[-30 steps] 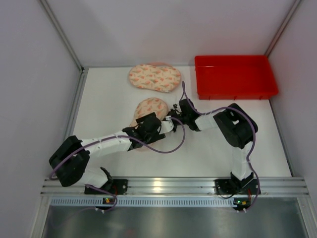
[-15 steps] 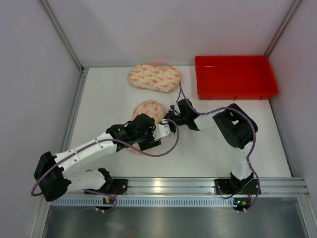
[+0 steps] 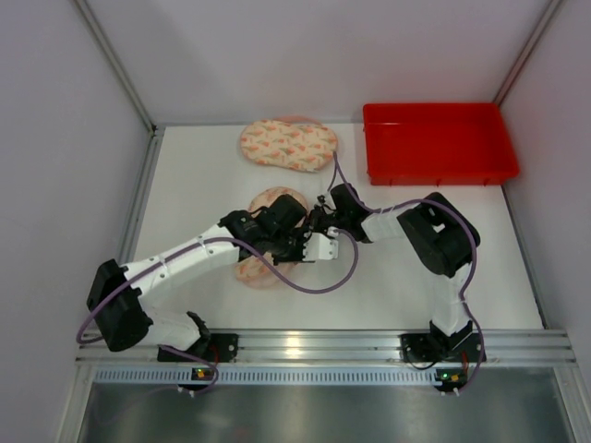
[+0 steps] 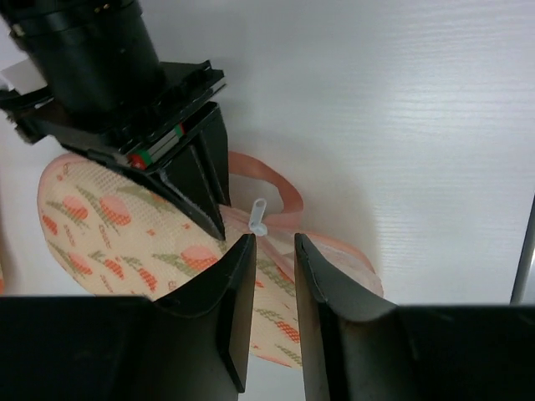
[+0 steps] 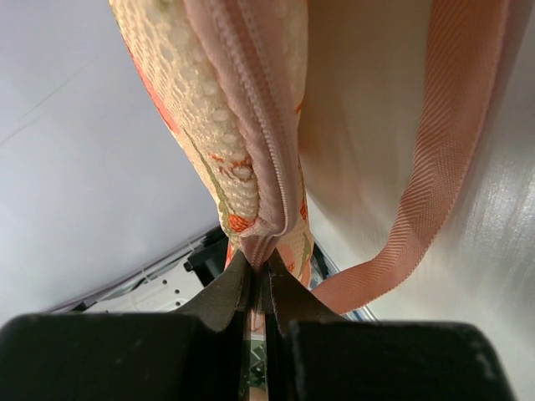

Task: Place the bra in the laundry bag and zip it closed
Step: Zip the laundry bag at the center of the board.

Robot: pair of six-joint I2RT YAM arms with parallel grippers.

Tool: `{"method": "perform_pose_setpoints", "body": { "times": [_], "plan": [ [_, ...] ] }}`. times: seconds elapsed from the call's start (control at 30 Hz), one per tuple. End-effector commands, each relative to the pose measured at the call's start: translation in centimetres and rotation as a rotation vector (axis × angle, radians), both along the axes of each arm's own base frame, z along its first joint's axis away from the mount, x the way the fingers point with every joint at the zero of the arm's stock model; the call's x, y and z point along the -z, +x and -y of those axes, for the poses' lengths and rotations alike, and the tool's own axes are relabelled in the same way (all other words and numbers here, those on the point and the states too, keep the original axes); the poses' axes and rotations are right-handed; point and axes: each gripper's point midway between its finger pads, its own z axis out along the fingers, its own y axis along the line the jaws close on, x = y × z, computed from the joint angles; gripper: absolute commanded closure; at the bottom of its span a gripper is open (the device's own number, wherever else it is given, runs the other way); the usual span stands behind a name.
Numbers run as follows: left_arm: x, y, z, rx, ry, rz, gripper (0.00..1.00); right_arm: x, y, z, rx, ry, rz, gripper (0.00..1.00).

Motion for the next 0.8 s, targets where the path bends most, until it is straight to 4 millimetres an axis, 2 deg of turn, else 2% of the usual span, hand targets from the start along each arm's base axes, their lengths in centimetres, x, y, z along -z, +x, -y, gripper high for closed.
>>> {"method": "perform_pose_setpoints", "body": {
  "times": [0.0,0.17,0.4,0.57,0.77],
  "plan": [
    [-1.2,-0.1,2.3,0.124,-0.015,0.02,0.68,-2.1,-0.1,-1.3,-0.025,0.039,0.012,1.0],
    [0.5,1.1,2.7,0.1,0.076,0.047,0.6,-2.1,-0.3,-1.3,-0.013,0.039,-0.019,1.0],
    [2.5,1.6,1.9,0.064,0.183,0.075,0.55,-2.0,-0.3,-1.3,0.0,0.045,-0.057,1.0],
    [3.6,2.7,0.9,-0.008,0.264,0.11,0.55,-1.9,-0.5,-1.3,0.003,0.041,-0.062,1.0],
    [4.3,4.2,-0.5,-0.109,0.332,0.169,0.59,-1.9,-0.6,-1.2,0.004,0.039,-0.063,1.0]
  ]
}}
